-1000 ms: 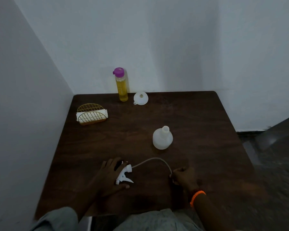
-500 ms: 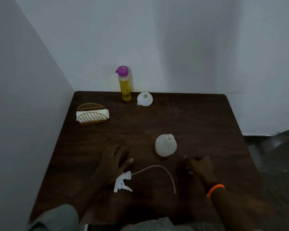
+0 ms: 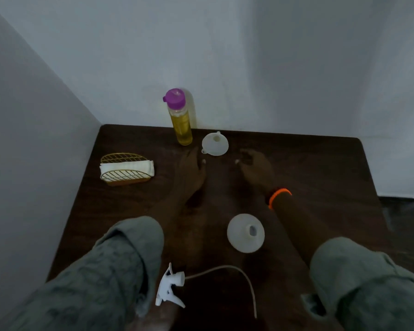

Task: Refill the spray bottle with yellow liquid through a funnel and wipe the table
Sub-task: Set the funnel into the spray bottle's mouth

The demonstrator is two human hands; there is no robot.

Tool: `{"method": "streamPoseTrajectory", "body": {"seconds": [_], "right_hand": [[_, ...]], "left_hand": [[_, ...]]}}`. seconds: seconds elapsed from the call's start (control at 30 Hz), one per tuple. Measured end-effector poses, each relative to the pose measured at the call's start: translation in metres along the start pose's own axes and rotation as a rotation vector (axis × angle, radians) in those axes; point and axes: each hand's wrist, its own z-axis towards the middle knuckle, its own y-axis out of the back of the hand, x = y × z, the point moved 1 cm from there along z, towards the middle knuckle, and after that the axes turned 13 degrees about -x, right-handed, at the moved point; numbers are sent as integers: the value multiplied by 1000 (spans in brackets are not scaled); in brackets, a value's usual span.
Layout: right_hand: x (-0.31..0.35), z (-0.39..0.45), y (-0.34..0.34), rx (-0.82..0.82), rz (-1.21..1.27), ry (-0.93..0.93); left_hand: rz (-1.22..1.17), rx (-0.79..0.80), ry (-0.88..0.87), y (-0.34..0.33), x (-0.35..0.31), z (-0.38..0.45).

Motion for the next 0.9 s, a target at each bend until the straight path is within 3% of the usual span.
{"method": "streamPoseTrajectory", "body": {"seconds": [0.17, 0.33, 0.5, 0.63, 0.9], "right_hand": [[16, 24, -29, 74, 73, 84], [17, 23, -32, 6, 106, 74], [22, -4, -4, -136, 232, 38], [30, -36, 25, -256, 281, 29], [50, -122, 97, -256, 304, 82]], "left_hand": [[-72, -23, 49, -14, -16, 21], [-164, -55, 90, -9, -25, 15], [-256, -56, 14, 25, -41, -8], [-339, -106, 64, 50, -58, -35], [-511, 16, 61, 109, -88, -89]]}}
